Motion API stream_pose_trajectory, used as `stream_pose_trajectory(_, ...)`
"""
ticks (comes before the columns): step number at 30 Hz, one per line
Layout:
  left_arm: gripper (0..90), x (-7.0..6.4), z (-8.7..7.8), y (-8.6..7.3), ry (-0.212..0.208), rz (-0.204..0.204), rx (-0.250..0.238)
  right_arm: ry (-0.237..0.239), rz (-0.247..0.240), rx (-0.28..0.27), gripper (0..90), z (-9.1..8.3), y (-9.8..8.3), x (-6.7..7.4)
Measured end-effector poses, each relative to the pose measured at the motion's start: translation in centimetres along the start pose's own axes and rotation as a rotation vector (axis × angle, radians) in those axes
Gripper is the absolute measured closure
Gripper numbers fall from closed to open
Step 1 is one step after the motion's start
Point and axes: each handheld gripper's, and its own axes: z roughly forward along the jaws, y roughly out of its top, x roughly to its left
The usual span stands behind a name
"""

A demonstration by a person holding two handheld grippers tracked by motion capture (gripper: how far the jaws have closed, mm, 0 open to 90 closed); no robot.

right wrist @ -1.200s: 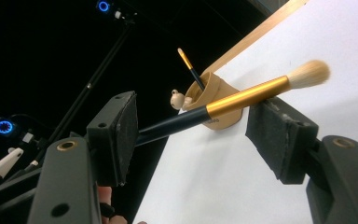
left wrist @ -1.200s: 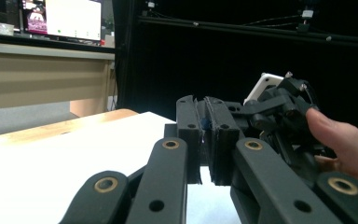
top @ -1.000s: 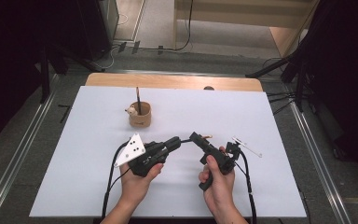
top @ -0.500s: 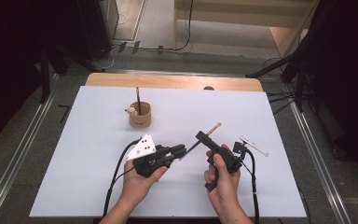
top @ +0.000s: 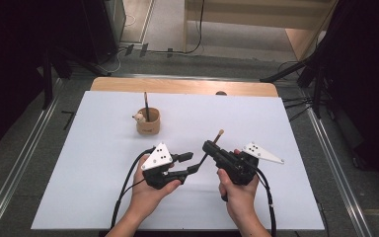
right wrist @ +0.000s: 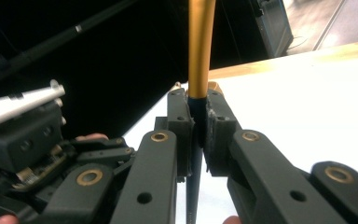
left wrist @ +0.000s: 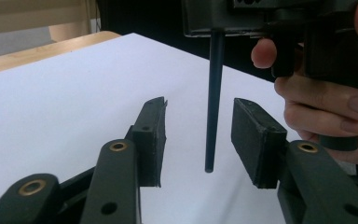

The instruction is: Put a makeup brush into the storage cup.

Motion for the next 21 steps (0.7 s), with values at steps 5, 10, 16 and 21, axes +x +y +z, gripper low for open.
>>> stream_pose_trajectory(5, 59.8, -0.7, 0.4, 0.2, 0.015, 0.021, 0.029, -0.024, -0.093, 0.021, 84.0, 0.5, -0.4, 1.1)
stream_pose_trajectory(10, 64.8, -0.9, 0.5, 0.3, 0.023, 0.015, 0.043, -0.026, -0.144, 0.04, 84.1, 0.9, -0.8, 1.9)
stream_pose_trajectory(16, 70.9, -1.0, 0.7, 0.4, 0.015, -0.011, 0.06, -0.029, -0.166, 0.056, 84.0, 1.1, -1.0, 2.2)
stream_pose_trajectory(21, 75.0, -1.0, 0.9, 0.4, 0.024, -0.028, 0.063, -0.022, -0.178, 0.065, 84.0, 1.3, -1.2, 2.4)
